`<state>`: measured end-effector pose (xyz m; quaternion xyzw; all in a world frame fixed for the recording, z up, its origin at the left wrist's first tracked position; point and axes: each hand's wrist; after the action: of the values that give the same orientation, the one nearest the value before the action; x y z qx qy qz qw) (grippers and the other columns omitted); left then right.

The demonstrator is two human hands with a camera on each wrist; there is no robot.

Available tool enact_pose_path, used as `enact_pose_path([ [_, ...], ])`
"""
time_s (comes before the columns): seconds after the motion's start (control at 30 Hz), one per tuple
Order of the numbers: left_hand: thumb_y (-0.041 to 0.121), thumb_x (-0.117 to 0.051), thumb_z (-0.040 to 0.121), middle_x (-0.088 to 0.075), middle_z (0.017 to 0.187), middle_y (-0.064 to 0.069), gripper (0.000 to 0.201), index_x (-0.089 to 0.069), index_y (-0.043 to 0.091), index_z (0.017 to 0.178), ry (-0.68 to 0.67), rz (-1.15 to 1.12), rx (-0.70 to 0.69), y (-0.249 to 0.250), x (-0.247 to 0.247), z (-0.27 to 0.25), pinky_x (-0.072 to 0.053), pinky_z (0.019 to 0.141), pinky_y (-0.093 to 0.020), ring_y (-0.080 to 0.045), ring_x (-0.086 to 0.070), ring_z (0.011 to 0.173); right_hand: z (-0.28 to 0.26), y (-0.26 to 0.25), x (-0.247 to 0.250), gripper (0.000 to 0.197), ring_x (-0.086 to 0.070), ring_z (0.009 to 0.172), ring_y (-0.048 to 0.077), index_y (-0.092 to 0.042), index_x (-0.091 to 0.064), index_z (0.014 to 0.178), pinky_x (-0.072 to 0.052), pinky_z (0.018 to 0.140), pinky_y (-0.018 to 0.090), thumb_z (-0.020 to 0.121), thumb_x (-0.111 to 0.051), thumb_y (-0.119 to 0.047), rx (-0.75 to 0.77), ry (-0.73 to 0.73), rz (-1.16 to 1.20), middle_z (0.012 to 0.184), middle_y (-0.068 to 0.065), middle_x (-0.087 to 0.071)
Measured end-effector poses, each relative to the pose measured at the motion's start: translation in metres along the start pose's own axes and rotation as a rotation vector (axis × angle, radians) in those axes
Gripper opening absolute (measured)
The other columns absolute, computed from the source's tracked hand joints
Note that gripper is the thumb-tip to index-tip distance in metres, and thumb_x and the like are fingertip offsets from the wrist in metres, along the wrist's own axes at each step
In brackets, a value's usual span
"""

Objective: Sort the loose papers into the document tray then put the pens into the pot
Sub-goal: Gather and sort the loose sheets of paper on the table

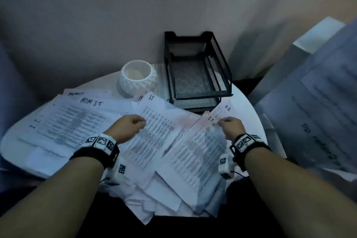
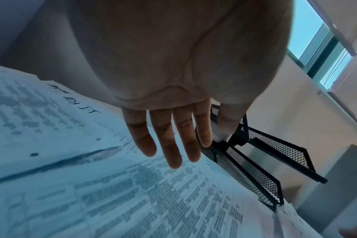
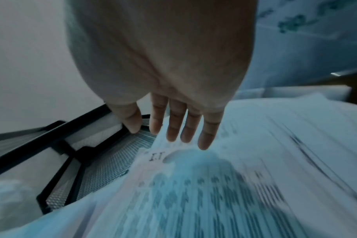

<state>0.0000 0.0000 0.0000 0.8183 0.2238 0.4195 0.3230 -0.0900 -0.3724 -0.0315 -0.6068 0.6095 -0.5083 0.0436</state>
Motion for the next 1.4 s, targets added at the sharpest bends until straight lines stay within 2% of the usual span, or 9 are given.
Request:
enact_pose_path([
  [0.27, 0.03, -0.064, 0.1, -0.076, 0.107, 0.007, 0.018, -0.073, 0.025, 0.115, 0.091, -0.069, -0.073, -0.003, -0.033, -0.055, -0.054, 0.079, -0.033, -0.013, -0.074, 0.093, -0.034, 0.066, 0.002, 0.047, -0.06, 0.103, 0.027, -0.015, -0.063, 0.131, -0.048, 0.091, 0.032, 0.086, -0.071, -0.025, -0.106, 0.191, 0.036, 0.126, 0.01, -0.065],
  [0.4, 0.028, -0.065, 0.1, -0.076, 0.106, 0.005, 0.016, -0.073, 0.024, 0.114, 0.125, -0.062, -0.079, 0.007, -0.045, -0.068, -0.053, 0.076, -0.032, -0.015, -0.074, 0.094, -0.028, 0.094, 0.007, 0.069, -0.049, 0.131, 0.036, -0.023, -0.051, 0.144, -0.047, 0.107, 0.041, 0.079, -0.072, -0.033, -0.146, 0.204, -0.09, 0.145, 0.012, -0.051],
  [0.6, 0.041, -0.068, 0.096, -0.077, 0.095, 0.019, 0.012, -0.075, 0.037, 0.105, 0.127, 0.07, -0.027, 0.018, -0.061, -0.074, -0.054, 0.098, -0.043, -0.007, -0.075, 0.09, -0.007, 0.109, 0.017, 0.1, -0.038, 0.136, 0.036, -0.026, -0.031, 0.151, -0.041, 0.109, 0.051, 0.067, -0.08, -0.043, -0.12, 0.154, -0.285, 0.142, 0.011, -0.048],
  [0.7, 0.035, -0.067, 0.098, -0.077, 0.098, 0.013, 0.012, -0.075, 0.033, 0.107, 0.126, 0.121, -0.029, 0.03, -0.066, -0.078, -0.056, 0.094, -0.041, -0.008, -0.074, 0.089, 0.002, 0.109, 0.016, 0.117, -0.033, 0.139, 0.036, -0.028, -0.022, 0.154, -0.04, 0.11, 0.055, 0.06, -0.09, -0.043, -0.142, 0.125, -0.284, 0.146, 0.013, -0.04],
  [0.83, 0.029, -0.064, 0.101, -0.076, 0.101, 0.009, 0.013, -0.074, 0.028, 0.11, 0.111, 0.175, -0.065, 0.045, -0.068, -0.084, -0.053, 0.079, -0.029, -0.009, -0.073, 0.091, 0.007, 0.109, 0.013, 0.1, -0.039, 0.135, 0.036, -0.022, -0.032, 0.145, -0.042, 0.108, 0.053, 0.064, -0.09, -0.034, -0.161, 0.115, -0.331, 0.142, 0.013, -0.044],
  [1.0, 0.03, -0.065, 0.101, -0.074, 0.099, 0.012, 0.01, -0.073, 0.031, 0.107, 0.079, 0.187, -0.113, 0.049, -0.073, -0.075, -0.052, 0.08, -0.029, -0.006, -0.07, 0.093, -0.002, 0.112, 0.014, 0.032, -0.065, 0.108, 0.035, -0.018, -0.061, 0.106, -0.051, 0.098, 0.044, 0.09, -0.062, -0.045, -0.052, 0.144, -0.338, 0.112, 0.009, -0.068],
  [1.07, 0.03, -0.064, 0.101, -0.073, 0.1, 0.013, 0.01, -0.072, 0.031, 0.107, 0.048, 0.193, -0.137, 0.046, -0.078, -0.071, -0.048, 0.076, -0.024, -0.006, -0.067, 0.096, -0.008, 0.109, 0.017, 0.037, -0.068, 0.099, 0.035, -0.015, -0.069, 0.092, -0.055, 0.092, 0.041, 0.093, -0.059, -0.051, -0.011, 0.16, -0.34, 0.101, 0.01, -0.071],
  [1.23, 0.031, -0.068, 0.098, -0.073, 0.107, 0.014, 0.011, -0.071, 0.036, 0.108, 0.032, 0.151, -0.162, 0.032, -0.073, -0.052, -0.055, 0.087, -0.033, -0.009, -0.068, 0.103, -0.02, 0.084, 0.024, 0.019, -0.06, 0.081, 0.028, -0.014, -0.063, 0.08, -0.045, 0.065, 0.026, 0.092, -0.05, -0.007, 0.116, 0.298, 0.026, 0.086, 0.007, -0.067],
  [1.4, 0.03, -0.077, 0.092, -0.059, 0.13, 0.008, 0.059, -0.052, 0.033, 0.144, 0.08, -0.038, -0.138, 0.023, -0.076, -0.042, -0.055, 0.082, -0.036, -0.016, -0.064, 0.11, -0.053, 0.047, 0.03, 0.033, -0.058, 0.07, 0.015, -0.014, -0.063, 0.074, -0.047, 0.06, 0.023, 0.08, -0.055, 0.018, 0.342, 0.236, 0.44, 0.076, 0.001, -0.063],
])
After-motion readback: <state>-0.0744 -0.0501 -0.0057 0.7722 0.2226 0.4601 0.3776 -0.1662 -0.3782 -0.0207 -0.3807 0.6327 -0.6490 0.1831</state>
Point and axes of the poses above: each hand's wrist, its own z-axis towards the middle knuckle, its own x-axis out of the back of the hand, y = z × x
